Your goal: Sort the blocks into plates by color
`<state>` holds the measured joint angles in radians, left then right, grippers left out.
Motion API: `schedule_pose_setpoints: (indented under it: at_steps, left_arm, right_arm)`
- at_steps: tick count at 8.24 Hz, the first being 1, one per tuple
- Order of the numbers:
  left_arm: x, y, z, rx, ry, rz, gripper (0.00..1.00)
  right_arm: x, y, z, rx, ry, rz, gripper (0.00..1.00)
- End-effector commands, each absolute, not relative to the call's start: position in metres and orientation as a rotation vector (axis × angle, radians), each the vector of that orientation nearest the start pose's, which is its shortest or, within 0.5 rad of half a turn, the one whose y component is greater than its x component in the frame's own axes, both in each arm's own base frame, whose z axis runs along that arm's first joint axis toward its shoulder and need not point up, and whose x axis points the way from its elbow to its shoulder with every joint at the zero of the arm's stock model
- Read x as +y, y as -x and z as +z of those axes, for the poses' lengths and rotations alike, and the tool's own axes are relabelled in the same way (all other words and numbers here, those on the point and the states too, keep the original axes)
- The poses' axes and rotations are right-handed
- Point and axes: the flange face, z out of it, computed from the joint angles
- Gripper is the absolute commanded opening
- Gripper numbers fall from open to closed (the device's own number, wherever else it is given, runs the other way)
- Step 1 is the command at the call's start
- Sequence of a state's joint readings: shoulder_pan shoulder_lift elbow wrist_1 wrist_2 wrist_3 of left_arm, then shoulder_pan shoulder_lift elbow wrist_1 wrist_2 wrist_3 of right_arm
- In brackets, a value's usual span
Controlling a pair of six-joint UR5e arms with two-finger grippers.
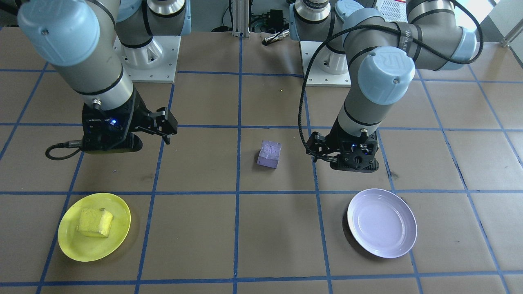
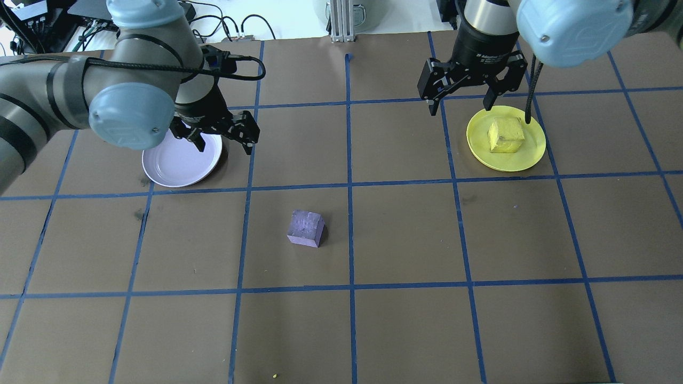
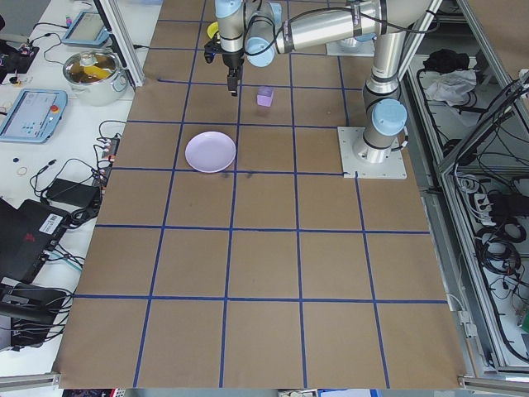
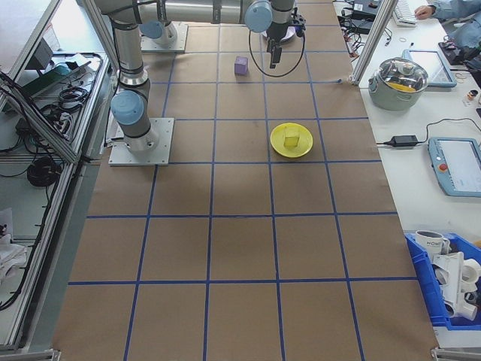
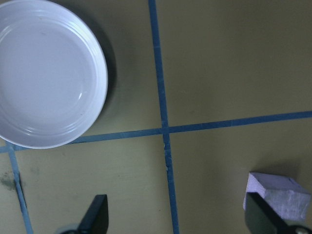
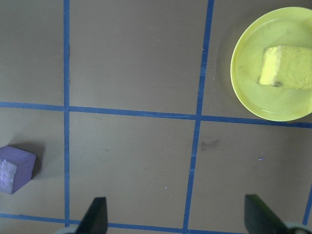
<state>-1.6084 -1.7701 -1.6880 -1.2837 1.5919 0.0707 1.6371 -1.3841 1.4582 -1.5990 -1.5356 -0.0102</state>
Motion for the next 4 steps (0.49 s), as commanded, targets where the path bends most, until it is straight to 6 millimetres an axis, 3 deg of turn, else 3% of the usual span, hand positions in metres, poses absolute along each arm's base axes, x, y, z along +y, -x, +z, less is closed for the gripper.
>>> schedule_pose_setpoints:
  at_steps: [1,3,4]
  left_arm:
    - [-0.51,0.209,0.308,3.197,-0.304,0.191,1.0]
    - [-0.495,0.236,0.293,3.175,-0.402,0.242,1.0]
    - [-0.497,0.239,0.283,3.174,-0.396,0.265,1.0]
  right_arm:
    - [-0.546,-0.165,0.472,3.12,0.134,0.003,1.0]
    - [-0.547,-0.164,0.464,3.128,0.137,0.019,1.0]
    - [-0.55,-0.165,0.457,3.123,0.137,0.003,1.0]
